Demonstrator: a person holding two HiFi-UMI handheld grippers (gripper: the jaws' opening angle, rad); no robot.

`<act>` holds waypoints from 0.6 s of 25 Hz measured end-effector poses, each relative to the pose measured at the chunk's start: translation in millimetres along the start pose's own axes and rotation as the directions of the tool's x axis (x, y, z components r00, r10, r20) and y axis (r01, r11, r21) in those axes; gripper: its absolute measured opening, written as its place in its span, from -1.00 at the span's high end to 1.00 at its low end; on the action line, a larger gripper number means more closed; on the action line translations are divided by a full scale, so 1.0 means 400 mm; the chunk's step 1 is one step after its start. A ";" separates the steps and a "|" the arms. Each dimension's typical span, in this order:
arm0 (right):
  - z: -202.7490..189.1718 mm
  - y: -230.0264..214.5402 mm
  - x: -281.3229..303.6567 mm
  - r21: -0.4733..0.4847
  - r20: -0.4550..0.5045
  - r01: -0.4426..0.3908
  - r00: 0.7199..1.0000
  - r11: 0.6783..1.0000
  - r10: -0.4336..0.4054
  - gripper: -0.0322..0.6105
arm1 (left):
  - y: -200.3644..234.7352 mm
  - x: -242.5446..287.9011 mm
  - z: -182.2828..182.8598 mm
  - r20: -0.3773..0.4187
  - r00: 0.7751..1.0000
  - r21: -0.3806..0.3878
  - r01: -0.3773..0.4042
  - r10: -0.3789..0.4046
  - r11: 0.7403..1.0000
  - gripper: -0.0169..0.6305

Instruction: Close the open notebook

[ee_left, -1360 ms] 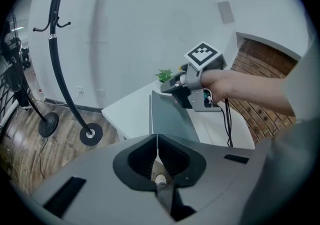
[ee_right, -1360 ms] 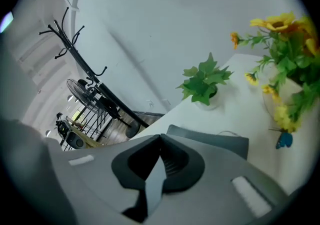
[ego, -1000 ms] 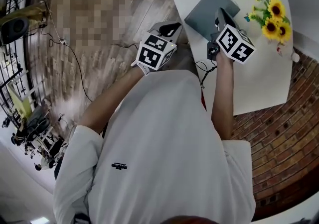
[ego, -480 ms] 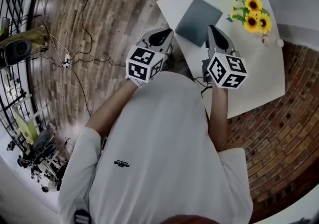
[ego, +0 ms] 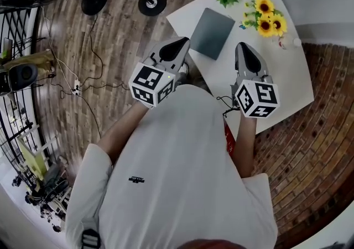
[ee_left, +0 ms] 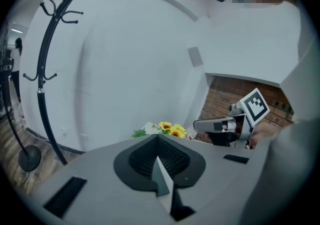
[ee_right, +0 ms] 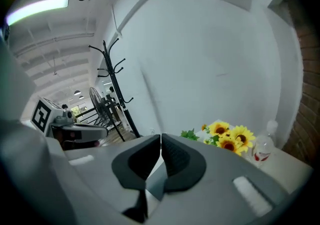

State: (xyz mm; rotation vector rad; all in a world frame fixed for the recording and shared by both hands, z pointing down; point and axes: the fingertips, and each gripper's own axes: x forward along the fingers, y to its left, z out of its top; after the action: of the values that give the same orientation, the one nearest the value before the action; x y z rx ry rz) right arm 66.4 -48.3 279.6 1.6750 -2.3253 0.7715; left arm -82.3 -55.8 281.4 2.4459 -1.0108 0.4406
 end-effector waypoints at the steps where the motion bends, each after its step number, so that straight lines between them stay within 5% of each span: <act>1: 0.005 -0.005 -0.011 -0.009 0.000 0.014 1.000 1.000 -0.014 0.87 | -0.012 -0.004 0.014 0.017 1.000 0.019 0.005 -0.006 1.000 0.92; 5: 0.051 -0.024 -0.058 -0.038 0.058 0.069 0.996 0.997 -0.067 0.87 | -0.047 -0.015 0.061 0.067 0.997 0.076 0.016 -0.021 0.997 0.92; 10: 0.113 -0.042 -0.145 -0.095 0.185 0.145 0.975 0.985 -0.125 0.87 | -0.068 -0.025 0.098 0.106 0.994 0.076 0.029 -0.037 0.997 0.92; 15: 0.114 -0.043 -0.205 -0.139 0.216 0.171 0.967 0.975 -0.139 0.87 | -0.073 -0.034 0.111 0.122 0.992 0.062 0.034 -0.041 0.998 0.92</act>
State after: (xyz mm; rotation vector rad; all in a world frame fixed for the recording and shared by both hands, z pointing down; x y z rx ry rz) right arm 118.3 -7.0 211.2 1.9160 -2.2771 0.3915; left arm -65.2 -52.9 229.6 2.5677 -1.0125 0.3148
